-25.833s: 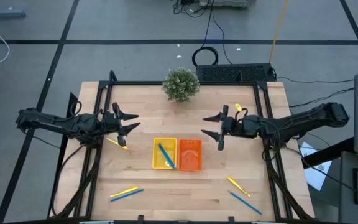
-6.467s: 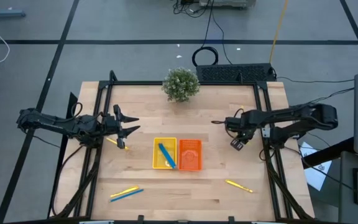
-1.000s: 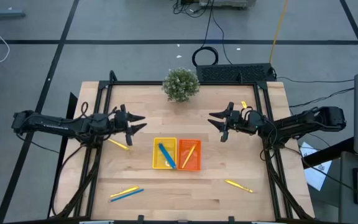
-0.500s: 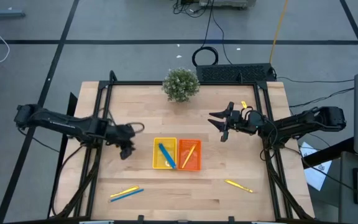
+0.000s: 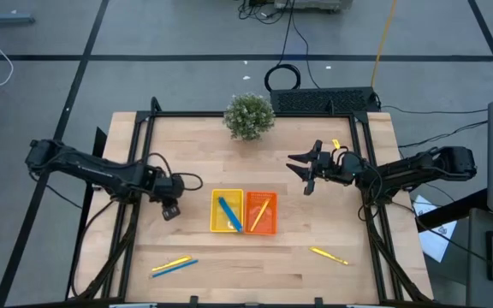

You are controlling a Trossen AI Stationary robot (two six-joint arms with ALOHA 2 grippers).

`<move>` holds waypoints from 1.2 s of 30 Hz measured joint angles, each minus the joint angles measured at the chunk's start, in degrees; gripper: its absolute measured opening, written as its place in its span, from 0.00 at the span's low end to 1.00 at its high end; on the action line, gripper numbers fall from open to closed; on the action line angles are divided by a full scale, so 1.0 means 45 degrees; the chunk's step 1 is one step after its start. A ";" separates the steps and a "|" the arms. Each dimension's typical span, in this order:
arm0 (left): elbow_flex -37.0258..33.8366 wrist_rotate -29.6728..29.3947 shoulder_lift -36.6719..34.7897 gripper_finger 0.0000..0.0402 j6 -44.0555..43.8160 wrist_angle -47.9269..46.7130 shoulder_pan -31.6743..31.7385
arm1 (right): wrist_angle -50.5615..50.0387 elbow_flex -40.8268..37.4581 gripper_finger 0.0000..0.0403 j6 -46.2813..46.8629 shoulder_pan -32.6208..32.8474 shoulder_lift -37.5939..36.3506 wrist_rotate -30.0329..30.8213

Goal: Sort pens & pencils
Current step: Put the top yellow pen into the orange bin

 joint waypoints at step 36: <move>0.0659 -0.1080 0.3388 0.38 0.2012 -0.0157 -0.0332 | -0.0196 0.0000 0.31 0.0044 -0.0003 0.0005 0.0005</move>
